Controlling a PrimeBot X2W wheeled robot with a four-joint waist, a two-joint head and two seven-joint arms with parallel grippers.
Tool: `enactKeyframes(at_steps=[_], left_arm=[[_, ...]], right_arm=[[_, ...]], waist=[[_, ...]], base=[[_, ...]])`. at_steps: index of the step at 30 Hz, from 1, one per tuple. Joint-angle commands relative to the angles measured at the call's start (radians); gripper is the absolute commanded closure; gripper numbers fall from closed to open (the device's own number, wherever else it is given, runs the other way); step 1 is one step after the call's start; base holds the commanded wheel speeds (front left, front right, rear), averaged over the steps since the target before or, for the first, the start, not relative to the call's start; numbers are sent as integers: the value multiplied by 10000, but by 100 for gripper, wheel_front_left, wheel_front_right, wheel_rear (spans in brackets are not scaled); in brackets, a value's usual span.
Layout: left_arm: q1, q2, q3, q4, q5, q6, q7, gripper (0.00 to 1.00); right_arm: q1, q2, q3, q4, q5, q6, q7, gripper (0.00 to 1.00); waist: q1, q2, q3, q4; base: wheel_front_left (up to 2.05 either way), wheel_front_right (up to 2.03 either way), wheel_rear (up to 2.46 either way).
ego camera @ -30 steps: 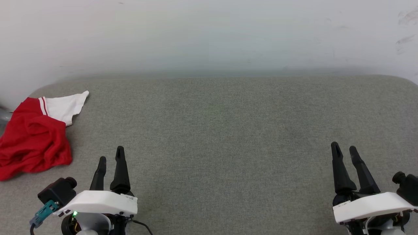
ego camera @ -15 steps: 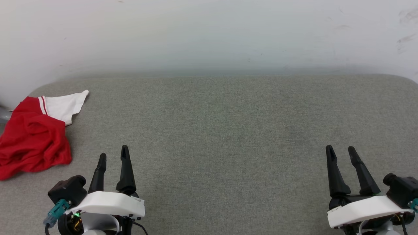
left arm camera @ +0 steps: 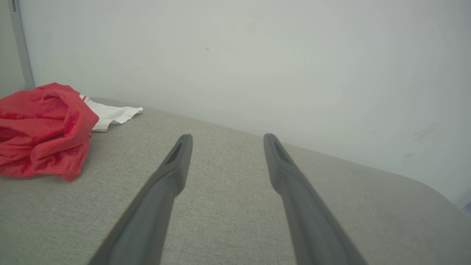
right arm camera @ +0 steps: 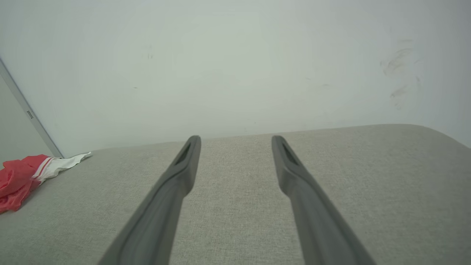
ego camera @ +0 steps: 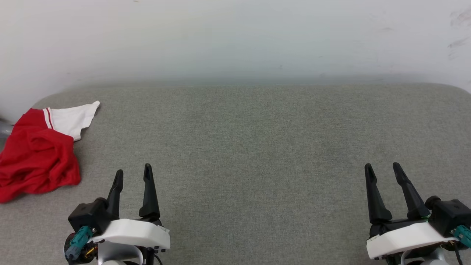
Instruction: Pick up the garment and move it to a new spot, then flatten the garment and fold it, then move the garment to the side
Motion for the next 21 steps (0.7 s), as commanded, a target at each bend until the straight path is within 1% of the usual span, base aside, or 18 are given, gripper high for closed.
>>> enactKeyframes(at_steps=[1,6,13,21], left_arm=[[7,31,-61,-106,338,-9,-106,0],[17,32,-107,-121,644,12,-194,0],[31,33,-177,-144,1360,54,-383,0],[83,35,-229,-153,1834,121,-533,0]], right_arm=[[44,-4,17,-117,-317,-2,-113,0],[65,-4,32,-153,-627,-2,-197,0],[121,-2,35,-353,-1322,-2,-380,0],[152,-1,-65,-514,-1447,-3,-549,0]], waist=[[0,0,3,-1],[0,0,16,1],[0,0,47,7],[0,0,69,-3]], base=[[0,0,0],[0,0,0],[0,0,0],[0,0,0]])
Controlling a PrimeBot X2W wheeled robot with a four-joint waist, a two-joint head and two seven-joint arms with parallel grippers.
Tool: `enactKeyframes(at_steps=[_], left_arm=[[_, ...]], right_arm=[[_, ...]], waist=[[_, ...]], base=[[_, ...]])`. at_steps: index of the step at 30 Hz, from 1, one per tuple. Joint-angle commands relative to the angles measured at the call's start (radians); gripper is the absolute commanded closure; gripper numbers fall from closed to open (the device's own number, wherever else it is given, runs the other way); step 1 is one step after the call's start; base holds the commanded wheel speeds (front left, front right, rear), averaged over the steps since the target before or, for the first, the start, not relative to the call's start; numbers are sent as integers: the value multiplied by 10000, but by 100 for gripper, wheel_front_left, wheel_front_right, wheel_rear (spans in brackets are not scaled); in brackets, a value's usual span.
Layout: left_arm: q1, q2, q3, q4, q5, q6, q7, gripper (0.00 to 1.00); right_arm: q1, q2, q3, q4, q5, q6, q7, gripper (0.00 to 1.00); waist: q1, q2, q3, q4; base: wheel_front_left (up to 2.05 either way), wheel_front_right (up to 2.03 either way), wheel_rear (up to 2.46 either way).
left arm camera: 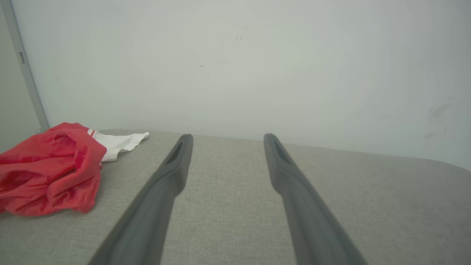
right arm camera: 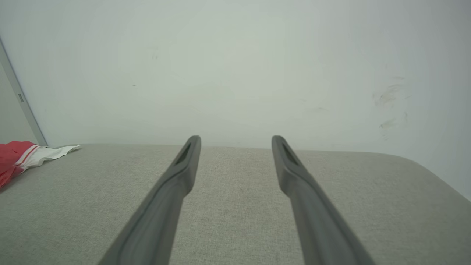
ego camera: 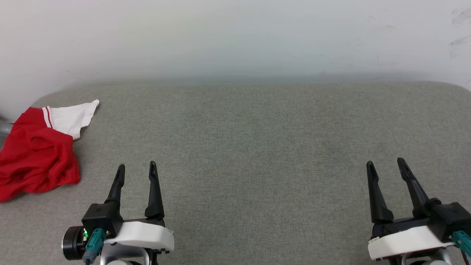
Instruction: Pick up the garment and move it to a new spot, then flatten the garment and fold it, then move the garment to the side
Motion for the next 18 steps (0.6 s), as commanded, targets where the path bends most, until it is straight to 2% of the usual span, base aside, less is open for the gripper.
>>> enactKeyframes(at_steps=[1,12,18], left_arm=[[81,28,-28,-55,176,50,-82,0],[179,30,-94,-21,952,141,-351,0],[199,30,-34,119,609,51,-329,0]], right_arm=[[56,1,-11,-107,-130,-3,-96,0],[155,4,-32,29,215,-5,-361,0],[173,4,-104,198,633,-5,-345,0]], waist=[[0,0,-1,-5],[0,0,-11,8],[0,0,-24,12]], base=[[0,0,0],[0,0,0],[0,0,0]])
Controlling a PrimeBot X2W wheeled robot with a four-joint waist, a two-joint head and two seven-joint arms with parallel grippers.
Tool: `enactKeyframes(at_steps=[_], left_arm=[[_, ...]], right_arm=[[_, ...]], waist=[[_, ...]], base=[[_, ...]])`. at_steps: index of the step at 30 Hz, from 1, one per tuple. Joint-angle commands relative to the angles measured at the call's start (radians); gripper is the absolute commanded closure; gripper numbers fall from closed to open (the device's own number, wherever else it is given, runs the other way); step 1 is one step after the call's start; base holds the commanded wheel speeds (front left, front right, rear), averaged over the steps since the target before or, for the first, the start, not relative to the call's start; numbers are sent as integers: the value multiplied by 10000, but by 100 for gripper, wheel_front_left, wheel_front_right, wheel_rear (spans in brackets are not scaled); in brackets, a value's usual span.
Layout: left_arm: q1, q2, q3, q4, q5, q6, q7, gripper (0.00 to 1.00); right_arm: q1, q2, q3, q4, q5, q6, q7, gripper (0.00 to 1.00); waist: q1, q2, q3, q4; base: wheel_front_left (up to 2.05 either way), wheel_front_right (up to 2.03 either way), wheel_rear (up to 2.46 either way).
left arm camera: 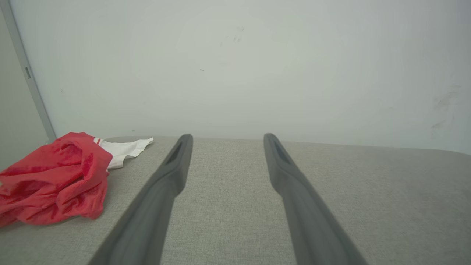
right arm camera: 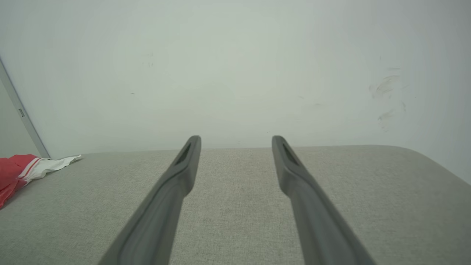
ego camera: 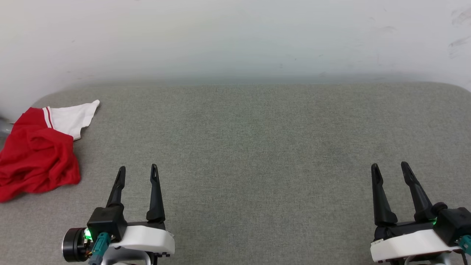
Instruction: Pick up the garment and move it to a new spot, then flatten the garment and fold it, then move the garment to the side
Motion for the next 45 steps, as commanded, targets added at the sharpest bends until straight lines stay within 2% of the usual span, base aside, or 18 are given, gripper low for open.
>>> enactKeyframes(at_steps=[1,30,37,45], left_arm=[[117,26,11,21,-53,-15,-28,0],[-117,25,73,321,-340,-152,-28,0],[-214,25,146,349,-359,-125,-28,0],[-254,25,286,366,-404,-81,-28,0]], right_arm=[[69,6,-20,46,119,-7,-28,0],[-12,6,-49,272,385,-7,-28,0],[-22,6,-25,276,287,-7,-28,0],[-55,4,121,233,168,-7,-28,0]], waist=[[0,0,-4,0],[0,0,177,150],[0,0,256,533],[0,0,387,1264]], base=[[0,0,0],[0,0,0],[0,0,0],[0,0,0]])
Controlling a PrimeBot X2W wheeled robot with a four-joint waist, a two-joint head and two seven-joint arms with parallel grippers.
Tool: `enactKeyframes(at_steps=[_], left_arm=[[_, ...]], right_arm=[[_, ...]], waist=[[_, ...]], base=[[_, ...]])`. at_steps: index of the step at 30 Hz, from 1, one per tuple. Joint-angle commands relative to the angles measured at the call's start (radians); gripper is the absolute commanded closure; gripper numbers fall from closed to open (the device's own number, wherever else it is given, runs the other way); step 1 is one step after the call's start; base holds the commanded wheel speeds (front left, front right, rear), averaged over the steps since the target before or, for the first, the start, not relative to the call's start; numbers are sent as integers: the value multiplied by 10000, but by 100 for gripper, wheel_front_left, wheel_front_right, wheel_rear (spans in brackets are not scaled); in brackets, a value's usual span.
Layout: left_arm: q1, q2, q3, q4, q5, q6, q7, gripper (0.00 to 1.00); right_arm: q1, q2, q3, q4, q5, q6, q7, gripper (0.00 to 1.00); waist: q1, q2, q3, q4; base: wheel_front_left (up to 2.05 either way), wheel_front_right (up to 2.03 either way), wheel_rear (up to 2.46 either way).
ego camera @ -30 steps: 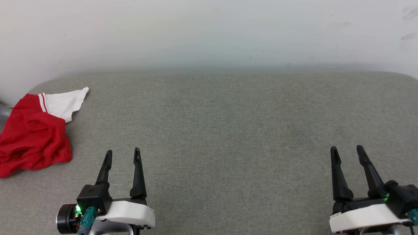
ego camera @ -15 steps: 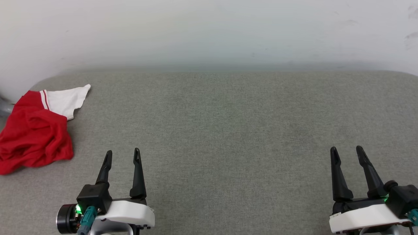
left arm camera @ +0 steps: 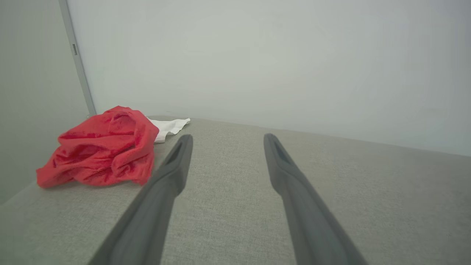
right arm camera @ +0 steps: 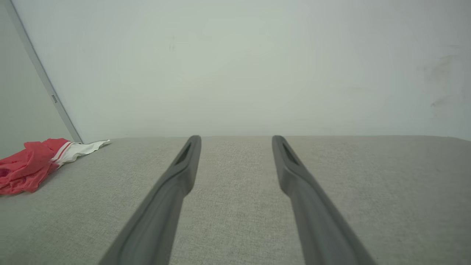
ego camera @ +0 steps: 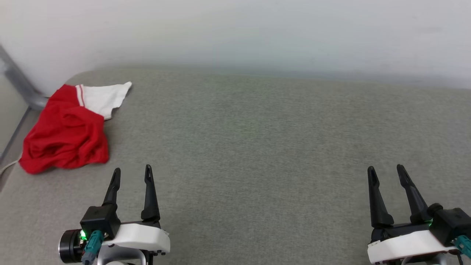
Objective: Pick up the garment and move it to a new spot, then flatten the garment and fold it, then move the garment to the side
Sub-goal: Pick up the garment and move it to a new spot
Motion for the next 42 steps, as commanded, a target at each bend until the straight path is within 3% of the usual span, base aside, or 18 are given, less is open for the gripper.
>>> enactKeyframes(at_steps=[1,26,42], left_arm=[[-137,22,22,9,-40,10,-28,0],[-63,20,261,173,-509,172,-28,0],[108,20,358,170,-686,164,-28,0]], right_arm=[[-58,4,25,-24,-93,-7,-27,0],[-118,6,436,-32,-808,-7,-27,0],[-69,6,554,-87,-992,-7,-27,0]], waist=[[0,0,70,319],[0,0,282,2921],[0,0,376,3456]], base=[[0,0,0],[0,0,0],[0,0,0]])
